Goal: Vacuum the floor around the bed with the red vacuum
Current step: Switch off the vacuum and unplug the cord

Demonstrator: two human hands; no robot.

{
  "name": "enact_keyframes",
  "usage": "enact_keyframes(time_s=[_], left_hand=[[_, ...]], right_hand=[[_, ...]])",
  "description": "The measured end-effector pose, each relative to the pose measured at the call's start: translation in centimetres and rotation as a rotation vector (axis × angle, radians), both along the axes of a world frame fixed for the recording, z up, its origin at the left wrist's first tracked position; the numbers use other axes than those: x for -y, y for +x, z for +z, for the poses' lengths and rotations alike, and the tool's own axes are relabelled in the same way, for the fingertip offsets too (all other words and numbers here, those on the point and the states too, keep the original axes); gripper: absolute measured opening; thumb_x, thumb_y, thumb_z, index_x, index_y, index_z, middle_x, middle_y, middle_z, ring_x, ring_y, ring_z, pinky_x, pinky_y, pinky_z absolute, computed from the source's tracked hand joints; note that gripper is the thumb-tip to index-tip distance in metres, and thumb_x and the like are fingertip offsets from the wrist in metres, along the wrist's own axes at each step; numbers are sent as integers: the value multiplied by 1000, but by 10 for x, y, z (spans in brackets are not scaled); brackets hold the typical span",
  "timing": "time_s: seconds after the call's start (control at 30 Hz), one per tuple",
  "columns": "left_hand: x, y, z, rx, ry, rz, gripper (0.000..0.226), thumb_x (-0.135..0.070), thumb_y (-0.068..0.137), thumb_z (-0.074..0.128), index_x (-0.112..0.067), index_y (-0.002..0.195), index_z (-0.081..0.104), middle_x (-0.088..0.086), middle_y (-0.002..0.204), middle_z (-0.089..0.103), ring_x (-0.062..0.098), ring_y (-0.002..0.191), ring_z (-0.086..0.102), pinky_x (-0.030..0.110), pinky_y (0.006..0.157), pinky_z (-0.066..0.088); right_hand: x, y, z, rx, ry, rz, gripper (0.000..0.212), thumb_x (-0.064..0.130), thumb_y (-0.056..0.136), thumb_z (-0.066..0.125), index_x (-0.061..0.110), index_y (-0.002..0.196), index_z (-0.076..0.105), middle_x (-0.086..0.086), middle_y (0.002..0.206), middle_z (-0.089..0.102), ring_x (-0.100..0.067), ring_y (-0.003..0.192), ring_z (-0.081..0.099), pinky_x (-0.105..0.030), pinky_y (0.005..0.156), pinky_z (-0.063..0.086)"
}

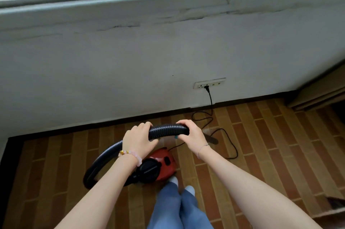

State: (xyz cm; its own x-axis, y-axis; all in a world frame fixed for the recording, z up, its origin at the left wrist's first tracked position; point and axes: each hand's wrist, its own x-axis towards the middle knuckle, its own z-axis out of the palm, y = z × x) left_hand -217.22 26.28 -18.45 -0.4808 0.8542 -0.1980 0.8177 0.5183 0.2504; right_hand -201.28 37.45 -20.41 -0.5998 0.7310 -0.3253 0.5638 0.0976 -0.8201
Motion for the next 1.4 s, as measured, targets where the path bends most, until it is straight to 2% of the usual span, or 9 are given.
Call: enact_keyframes(time_s=[0.13,0.33,0.47,0.5,0.6,0.7,1.0,1.17,1.4], left_hand=[[-17,-10,-38,-36,-156,-95,39,-50,87,51,-23,115,48,-5,106,59,19,99,58,32,77,44],[-20,-27,-95,9,-292,-8,47,-57,88,48,-21,119,46,-5,109,59,16,100,60,30,70,47],[-24,-38,-115,30,-322,74,47,-57,89,46,-19,116,46,-3,109,60,18,97,62,31,64,46],[-24,-39,-120,29,-325,81,47,-57,89,46,-19,117,46,-3,108,60,19,97,62,31,63,45],[-27,-38,-131,20,-343,76,50,-57,89,46,-19,121,46,-2,109,60,19,97,62,31,63,45],[-36,-31,-135,23,-357,62,52,-57,89,46,-18,124,45,-1,112,60,20,98,63,31,64,46],[-85,-14,-138,43,-381,56,52,-55,88,49,-18,125,44,0,110,61,22,96,62,31,64,45],[-130,5,-142,34,-530,-74,46,-38,89,55,-18,128,42,3,113,59,25,100,61,33,68,42],[-192,34,-162,-19,-596,-179,49,-24,89,55,-18,134,36,5,117,58,25,100,60,32,66,37]], right_hand=[[-14,-6,-26,134,-41,12,43,6,85,64,20,125,56,6,124,58,-10,115,52,-22,103,38],[-26,10,-63,236,-133,-60,42,6,90,56,21,129,53,9,127,55,-5,119,48,-17,99,36],[-37,40,-86,298,-202,-208,38,4,91,54,20,126,55,8,119,60,-9,106,56,-5,74,41],[-41,47,-90,306,-219,-249,37,3,91,53,19,124,56,7,115,61,-13,106,58,-6,70,41],[-55,65,-102,330,-250,-336,34,-1,90,52,16,119,58,5,104,61,-18,110,57,-21,83,43],[-69,75,-109,370,-266,-379,33,-4,88,51,13,115,59,1,98,63,-21,104,59,-24,80,41],[-142,62,-132,426,-253,-287,33,1,91,50,12,122,58,-6,110,66,-15,95,56,-23,77,39],[-188,44,-150,403,-231,-161,35,4,91,48,13,123,57,-6,115,65,-14,81,58,-22,63,44],[-251,29,-168,379,-269,-172,39,9,95,47,13,134,50,-6,131,55,-23,115,54,-28,92,42]])
